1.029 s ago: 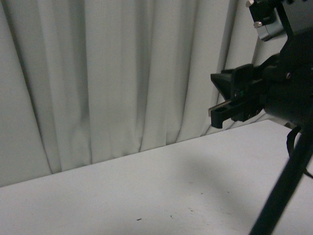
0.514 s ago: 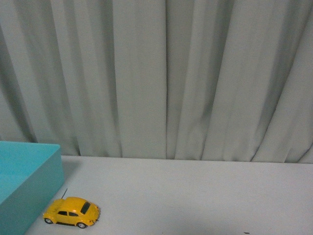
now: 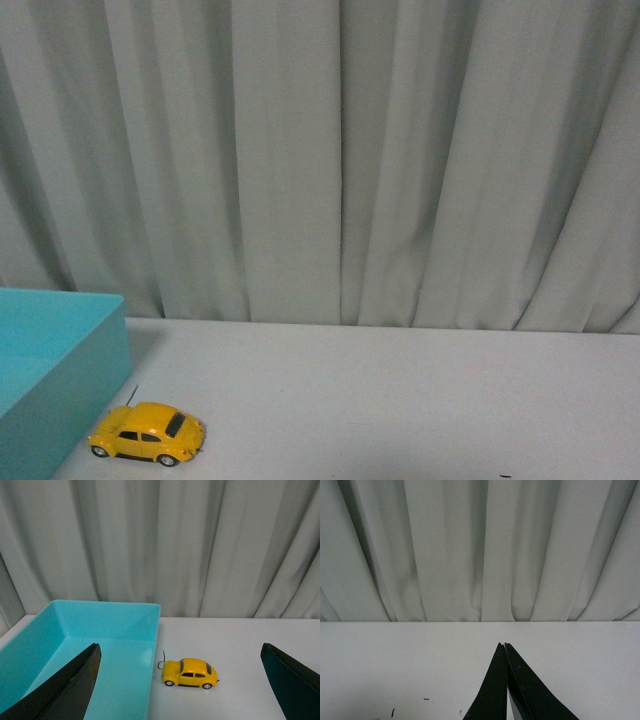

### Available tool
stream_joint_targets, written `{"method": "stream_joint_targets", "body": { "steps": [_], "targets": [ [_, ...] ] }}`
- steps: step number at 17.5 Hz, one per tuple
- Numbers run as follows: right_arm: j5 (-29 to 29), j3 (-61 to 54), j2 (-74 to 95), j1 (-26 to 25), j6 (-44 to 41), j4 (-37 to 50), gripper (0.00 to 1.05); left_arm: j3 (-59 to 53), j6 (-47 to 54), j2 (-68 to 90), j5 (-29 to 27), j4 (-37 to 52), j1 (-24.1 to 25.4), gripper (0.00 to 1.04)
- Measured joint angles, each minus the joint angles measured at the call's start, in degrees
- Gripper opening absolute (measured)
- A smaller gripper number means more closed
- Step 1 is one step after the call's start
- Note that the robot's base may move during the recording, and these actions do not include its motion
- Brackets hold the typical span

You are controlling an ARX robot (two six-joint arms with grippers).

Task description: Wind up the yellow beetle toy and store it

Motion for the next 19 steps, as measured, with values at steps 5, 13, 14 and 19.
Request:
{"method": "stream_joint_targets", "body": {
  "steps": [5,13,14,19],
  "targets": [
    [0.0,0.0,-9.6,0.0,0.0,-8.9,0.02,0.0,0.0,0.0,0.0,0.0,0.0,0.98],
    [0.0,0.0,-20.7,0.0,0.0,-19.5,0.02,0.0,0.0,0.0,0.0,0.0,0.0,0.98],
    [0.0,0.0,-21.8,0.0,0.0,-20.5,0.02,0.0,0.0,0.0,0.0,0.0,0.0,0.98],
    [0.0,0.0,-26.4,0.0,0.0,-25.1,0.02,0.0,0.0,0.0,0.0,0.0,0.0,0.98]
  ]
}}
